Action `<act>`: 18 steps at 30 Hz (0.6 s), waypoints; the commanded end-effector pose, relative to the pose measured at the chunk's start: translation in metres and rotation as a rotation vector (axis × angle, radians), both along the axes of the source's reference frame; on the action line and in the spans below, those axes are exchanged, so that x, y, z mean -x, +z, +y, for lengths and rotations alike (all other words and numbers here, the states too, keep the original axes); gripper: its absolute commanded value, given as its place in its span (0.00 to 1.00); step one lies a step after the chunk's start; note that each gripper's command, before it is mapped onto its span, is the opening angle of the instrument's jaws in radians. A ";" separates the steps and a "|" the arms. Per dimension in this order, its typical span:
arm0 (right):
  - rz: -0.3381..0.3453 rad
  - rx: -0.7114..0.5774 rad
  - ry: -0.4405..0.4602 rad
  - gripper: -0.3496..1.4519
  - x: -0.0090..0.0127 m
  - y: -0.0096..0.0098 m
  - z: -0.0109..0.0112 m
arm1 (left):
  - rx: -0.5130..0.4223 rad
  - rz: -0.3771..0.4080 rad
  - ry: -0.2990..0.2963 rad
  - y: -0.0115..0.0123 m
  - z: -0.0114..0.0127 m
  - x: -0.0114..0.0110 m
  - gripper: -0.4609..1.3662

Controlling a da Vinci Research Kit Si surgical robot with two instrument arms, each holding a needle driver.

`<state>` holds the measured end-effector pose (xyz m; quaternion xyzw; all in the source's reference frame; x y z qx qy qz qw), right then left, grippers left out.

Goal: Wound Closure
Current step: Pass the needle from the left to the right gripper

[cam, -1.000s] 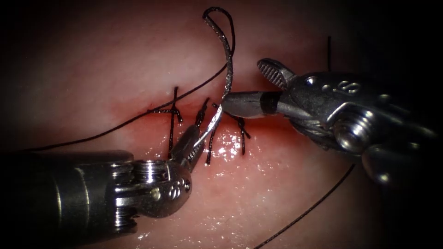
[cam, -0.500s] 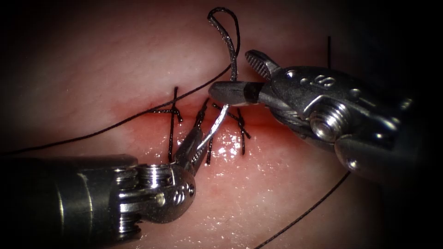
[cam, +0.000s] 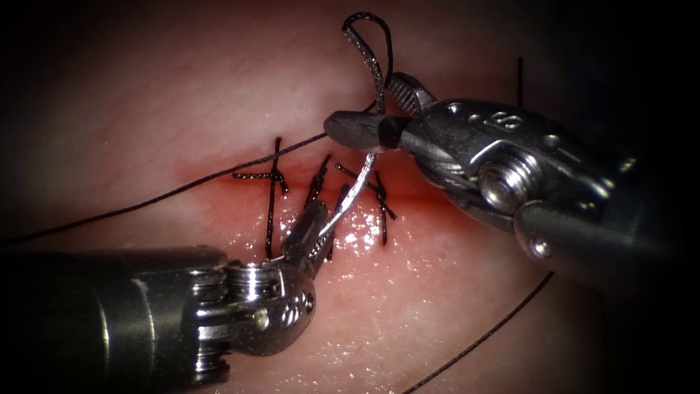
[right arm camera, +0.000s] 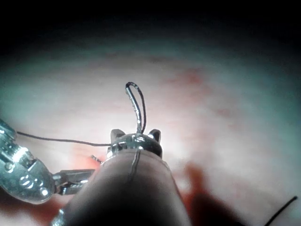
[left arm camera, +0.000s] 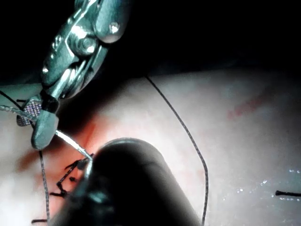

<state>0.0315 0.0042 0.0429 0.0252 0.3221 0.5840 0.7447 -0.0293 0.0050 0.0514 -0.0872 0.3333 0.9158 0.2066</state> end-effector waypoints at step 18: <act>0.053 -0.068 0.080 0.00 0.0007 0.0000 -0.0002 | -0.005 -0.014 -0.016 -0.0004 0.0000 0.0001 0.20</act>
